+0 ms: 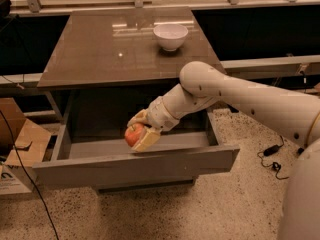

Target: Place apple into top drawer

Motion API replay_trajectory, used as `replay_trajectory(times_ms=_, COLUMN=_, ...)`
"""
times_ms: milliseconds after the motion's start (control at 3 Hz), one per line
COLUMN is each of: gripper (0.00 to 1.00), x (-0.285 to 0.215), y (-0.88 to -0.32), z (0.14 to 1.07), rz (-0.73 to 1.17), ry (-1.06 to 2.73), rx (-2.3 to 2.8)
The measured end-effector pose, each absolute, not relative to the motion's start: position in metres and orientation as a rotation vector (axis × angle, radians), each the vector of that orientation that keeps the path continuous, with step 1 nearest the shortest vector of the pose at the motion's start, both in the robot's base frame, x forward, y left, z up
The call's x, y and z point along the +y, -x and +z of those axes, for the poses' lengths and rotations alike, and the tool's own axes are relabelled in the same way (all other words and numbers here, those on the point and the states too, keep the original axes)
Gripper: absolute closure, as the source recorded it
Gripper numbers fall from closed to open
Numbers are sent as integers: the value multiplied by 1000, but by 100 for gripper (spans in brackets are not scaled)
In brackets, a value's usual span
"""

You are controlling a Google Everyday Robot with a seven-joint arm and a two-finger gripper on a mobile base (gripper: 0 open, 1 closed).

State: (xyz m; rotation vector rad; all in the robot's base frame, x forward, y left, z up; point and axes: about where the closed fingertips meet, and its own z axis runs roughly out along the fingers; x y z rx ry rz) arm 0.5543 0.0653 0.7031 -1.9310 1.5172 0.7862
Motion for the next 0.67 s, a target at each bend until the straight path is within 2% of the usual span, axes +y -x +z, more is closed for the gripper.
replay_trajectory(times_ms=667, gripper=100, x=66, y=-572, z=669, rz=824, ry=1898, rx=1552)
